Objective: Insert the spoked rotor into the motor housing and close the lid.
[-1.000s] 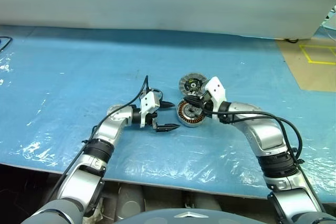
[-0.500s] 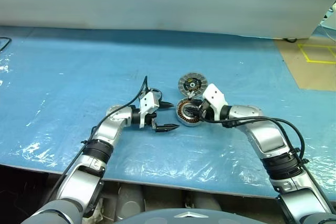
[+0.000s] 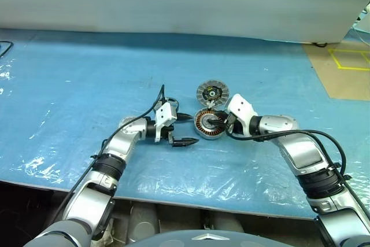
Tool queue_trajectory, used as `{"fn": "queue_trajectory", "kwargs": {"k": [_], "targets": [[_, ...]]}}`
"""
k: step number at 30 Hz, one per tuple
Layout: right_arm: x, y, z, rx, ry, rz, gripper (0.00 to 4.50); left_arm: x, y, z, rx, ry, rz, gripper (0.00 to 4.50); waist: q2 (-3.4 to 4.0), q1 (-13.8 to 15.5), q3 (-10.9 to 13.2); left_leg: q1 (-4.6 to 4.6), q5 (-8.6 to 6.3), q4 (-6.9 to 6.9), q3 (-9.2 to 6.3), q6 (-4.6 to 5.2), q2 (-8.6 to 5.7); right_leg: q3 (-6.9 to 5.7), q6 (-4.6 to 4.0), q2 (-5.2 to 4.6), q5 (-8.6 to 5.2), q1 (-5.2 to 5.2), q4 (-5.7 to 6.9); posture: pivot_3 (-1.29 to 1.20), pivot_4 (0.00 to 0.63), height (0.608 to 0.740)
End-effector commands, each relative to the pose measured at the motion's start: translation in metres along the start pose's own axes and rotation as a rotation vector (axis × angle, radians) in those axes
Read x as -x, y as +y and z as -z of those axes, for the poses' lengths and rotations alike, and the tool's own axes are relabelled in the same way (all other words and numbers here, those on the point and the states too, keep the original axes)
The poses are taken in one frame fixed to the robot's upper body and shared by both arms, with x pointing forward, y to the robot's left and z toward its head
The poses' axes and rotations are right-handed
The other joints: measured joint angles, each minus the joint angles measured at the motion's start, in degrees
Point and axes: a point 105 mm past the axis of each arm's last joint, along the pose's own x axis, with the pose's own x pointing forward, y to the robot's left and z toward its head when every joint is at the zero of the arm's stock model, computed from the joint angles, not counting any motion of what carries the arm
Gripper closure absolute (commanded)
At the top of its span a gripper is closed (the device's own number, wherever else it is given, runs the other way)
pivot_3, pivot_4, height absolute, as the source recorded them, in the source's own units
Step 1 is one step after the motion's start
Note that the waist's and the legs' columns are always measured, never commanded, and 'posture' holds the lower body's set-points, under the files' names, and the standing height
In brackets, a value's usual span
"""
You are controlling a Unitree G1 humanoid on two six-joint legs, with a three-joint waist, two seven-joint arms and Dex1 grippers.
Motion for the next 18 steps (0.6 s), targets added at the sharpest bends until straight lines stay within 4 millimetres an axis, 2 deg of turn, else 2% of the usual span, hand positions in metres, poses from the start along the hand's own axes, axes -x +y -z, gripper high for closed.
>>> {"fn": "queue_trajectory", "kwargs": {"k": [1, 5, 13, 18], "targets": [[-0.001, 0.011, 0.000, 0.093, 0.036, -0.051, 2.97, 0.000, 0.000, -0.006, -0.025, -0.016, 0.005, 0.00, 0.00, 0.0, 0.0, 0.01, 0.00, 0.00, 0.00, 0.00, 0.00, 0.00, 0.00, 0.00, 0.00, 0.01, 0.00, 0.00, 0.150, 0.740], [-0.008, 0.017, -0.002, 0.171, 0.061, -0.098, 2.97, -0.001, -0.001, -0.005, -0.022, -0.013, 0.010, 0.00, 0.00, -0.1, 0.0, 0.05, 0.00, 0.00, 0.00, 0.00, 0.01, 0.00, 0.00, 0.00, 0.00, 0.03, 0.01, 0.00, 0.150, 0.740], [-0.018, 0.000, -0.004, 0.330, 0.114, -0.096, 2.97, -0.003, -0.001, -0.007, -0.024, -0.019, 0.011, 0.00, 0.00, -0.5, 0.0, 0.14, 0.00, 0.07, 0.01, 0.00, 0.03, 0.02, -0.02, 0.01, -0.01, 0.09, 0.06, 0.00, 0.150, 0.740], [-0.020, -0.004, 0.004, 0.376, 0.151, -0.108, 2.97, 0.000, 0.000, -0.006, -0.024, -0.014, 0.002, 0.00, 0.00, -1.1, 0.0, 0.16, 0.00, 0.30, 0.01, 0.01, 0.04, 0.03, -0.14, 0.00, -0.07, 0.18, 0.08, 0.00, 0.150, 0.740]]}}
